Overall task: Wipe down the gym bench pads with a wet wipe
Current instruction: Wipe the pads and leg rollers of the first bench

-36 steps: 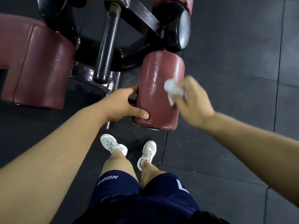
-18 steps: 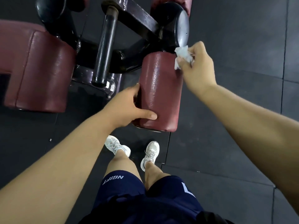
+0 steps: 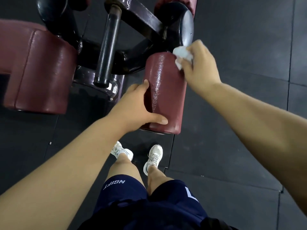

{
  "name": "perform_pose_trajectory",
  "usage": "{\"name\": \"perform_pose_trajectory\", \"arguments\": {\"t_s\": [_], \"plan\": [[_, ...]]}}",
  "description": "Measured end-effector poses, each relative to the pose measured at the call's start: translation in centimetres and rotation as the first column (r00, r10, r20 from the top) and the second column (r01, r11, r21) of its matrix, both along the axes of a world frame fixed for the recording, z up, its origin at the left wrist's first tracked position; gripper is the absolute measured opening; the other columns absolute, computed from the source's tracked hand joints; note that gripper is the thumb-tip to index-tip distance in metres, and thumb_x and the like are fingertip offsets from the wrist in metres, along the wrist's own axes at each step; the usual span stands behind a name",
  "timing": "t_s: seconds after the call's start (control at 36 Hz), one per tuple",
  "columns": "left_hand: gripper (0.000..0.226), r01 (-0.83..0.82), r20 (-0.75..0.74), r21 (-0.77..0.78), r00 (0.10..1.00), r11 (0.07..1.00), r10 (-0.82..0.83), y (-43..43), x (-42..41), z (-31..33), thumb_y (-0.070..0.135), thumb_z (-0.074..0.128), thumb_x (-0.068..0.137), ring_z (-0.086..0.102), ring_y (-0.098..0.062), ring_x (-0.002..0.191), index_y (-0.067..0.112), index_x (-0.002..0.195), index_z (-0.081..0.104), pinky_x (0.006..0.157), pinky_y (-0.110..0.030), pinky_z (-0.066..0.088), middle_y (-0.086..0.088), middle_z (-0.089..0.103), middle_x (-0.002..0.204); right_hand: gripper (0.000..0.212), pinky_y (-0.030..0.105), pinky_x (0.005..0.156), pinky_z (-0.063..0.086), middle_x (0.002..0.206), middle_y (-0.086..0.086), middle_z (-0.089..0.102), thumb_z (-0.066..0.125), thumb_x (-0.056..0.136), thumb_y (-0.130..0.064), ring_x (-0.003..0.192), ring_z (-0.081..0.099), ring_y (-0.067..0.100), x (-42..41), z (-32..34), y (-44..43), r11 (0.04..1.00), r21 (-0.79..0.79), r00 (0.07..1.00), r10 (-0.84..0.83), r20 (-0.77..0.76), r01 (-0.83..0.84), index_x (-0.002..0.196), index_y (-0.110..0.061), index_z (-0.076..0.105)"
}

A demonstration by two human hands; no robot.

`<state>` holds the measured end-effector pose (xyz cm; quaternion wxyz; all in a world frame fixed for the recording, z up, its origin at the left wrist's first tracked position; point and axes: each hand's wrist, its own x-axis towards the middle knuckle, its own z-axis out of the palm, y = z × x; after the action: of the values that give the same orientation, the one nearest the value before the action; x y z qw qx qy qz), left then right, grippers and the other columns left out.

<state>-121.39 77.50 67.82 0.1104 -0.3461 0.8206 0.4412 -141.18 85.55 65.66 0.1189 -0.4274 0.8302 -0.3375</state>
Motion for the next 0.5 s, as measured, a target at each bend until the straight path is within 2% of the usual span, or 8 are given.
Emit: {"name": "perform_pose_trajectory", "arguments": {"t_s": [0.11, 0.17, 0.22, 0.28, 0.31, 0.39, 0.44, 0.5], "plan": [[0.136, -0.057, -0.029, 0.193, 0.998, 0.980, 0.064, -1.6, 1.1, -1.0, 0.055, 0.087, 0.034, 0.039, -0.008, 0.131, 0.025, 0.149, 0.023, 0.111, -0.035, 0.034, 0.007, 0.039, 0.146, 0.017, 0.015, 0.060, 0.034, 0.089, -0.002, 0.050, 0.056, 0.091, -0.022, 0.075, 0.044, 0.013, 1.1, 0.0, 0.3, 0.996, -0.033, 0.994, -0.076, 0.075, 0.078, 0.092, -0.015, 0.040], [0.135, -0.081, -0.049, 0.315, 0.994, 0.946, 0.101, -2.1, 1.8, -1.5, 0.053, 0.091, 0.031, 0.048, -0.009, 0.125, 0.029, 0.148, 0.028, 0.106, -0.038, 0.040, 0.008, 0.049, 0.139, 0.012, 0.022, 0.069, 0.039, 0.087, -0.004, 0.057, 0.055, 0.092, -0.017, 0.077, 0.051, 0.015, 3.3, 0.1, 2.2, 0.998, -0.055, 0.996, 0.034, 0.085, -0.029, 0.088, -0.021, 0.045], [0.133, -0.082, -0.041, 0.352, 0.994, 0.933, 0.103, -2.7, 2.3, -2.0, 0.058, 0.089, 0.030, 0.050, -0.008, 0.124, 0.032, 0.146, 0.030, 0.105, -0.041, 0.041, 0.010, 0.052, 0.136, 0.014, 0.023, 0.079, 0.042, 0.084, -0.008, 0.064, 0.053, 0.093, -0.013, 0.081, 0.056, 0.017, 5.9, 0.1, 5.0, 0.973, -0.020, 0.971, 0.229, 0.073, -0.228, 0.085, -0.024, 0.055], [0.127, -0.054, -0.038, 0.279, 0.997, 0.959, 0.067, -2.8, 2.5, -2.0, 0.061, 0.087, 0.034, 0.044, -0.004, 0.128, 0.032, 0.145, 0.033, 0.109, -0.038, 0.036, 0.013, 0.047, 0.140, 0.009, 0.028, 0.078, 0.045, 0.088, 0.001, 0.066, 0.051, 0.091, -0.012, 0.081, 0.055, 0.021, 8.0, -0.4, 7.7, 0.921, -0.015, 0.921, 0.390, -0.004, -0.390, 0.098, -0.013, 0.057], [0.120, -0.039, -0.054, 0.218, 0.997, 0.975, 0.052, -2.7, 2.4, -1.7, 0.056, 0.088, 0.040, 0.040, -0.002, 0.130, 0.031, 0.144, 0.034, 0.111, -0.034, 0.032, 0.013, 0.044, 0.142, 0.017, 0.030, 0.073, 0.046, 0.089, 0.008, 0.065, 0.051, 0.088, -0.012, 0.079, 0.054, 0.023, 8.5, -0.7, 8.5, 0.898, -0.034, 0.898, 0.436, -0.055, -0.438, 0.104, -0.010, 0.052], [0.103, -0.017, -0.103, 0.090, 0.994, 0.996, 0.027, -1.7, 2.1, -0.6, 0.042, 0.084, 0.058, 0.034, 0.001, 0.128, 0.026, 0.145, 0.032, 0.109, -0.024, 0.027, 0.015, 0.033, 0.144, 0.023, 0.032, 0.067, 0.048, 0.085, 0.015, 0.064, 0.049, 0.082, -0.009, 0.075, 0.054, 0.026, 7.5, -1.0, 8.5, 0.847, -0.049, 0.841, 0.517, -0.162, -0.530, 0.105, -0.006, 0.048], [0.108, -0.007, -0.095, 0.061, 0.995, 0.998, 0.013, -0.7, 1.5, -0.2, 0.049, 0.081, 0.059, 0.033, 0.001, 0.127, 0.022, 0.148, 0.028, 0.107, -0.021, 0.027, 0.015, 0.030, 0.143, 0.015, 0.033, 0.074, 0.048, 0.084, 0.006, 0.066, 0.048, 0.084, -0.006, 0.079, 0.054, 0.023, 6.2, -0.6, 7.0, 0.880, -0.025, 0.876, 0.469, -0.115, -0.474, 0.096, -0.006, 0.058], [0.122, 0.003, -0.050, 0.018, 0.999, 1.000, -0.002, 0.1, 0.9, -0.2, 0.059, 0.081, 0.051, 0.031, -0.006, 0.133, 0.019, 0.150, 0.022, 0.111, -0.030, 0.028, 0.010, 0.028, 0.147, 0.017, 0.019, 0.081, 0.041, 0.080, -0.013, 0.063, 0.050, 0.088, -0.004, 0.084, 0.051, 0.013, 4.6, 0.0, 4.9, 0.938, -0.019, 0.938, 0.346, -0.025, -0.346, 0.095, -0.015, 0.061]]}}
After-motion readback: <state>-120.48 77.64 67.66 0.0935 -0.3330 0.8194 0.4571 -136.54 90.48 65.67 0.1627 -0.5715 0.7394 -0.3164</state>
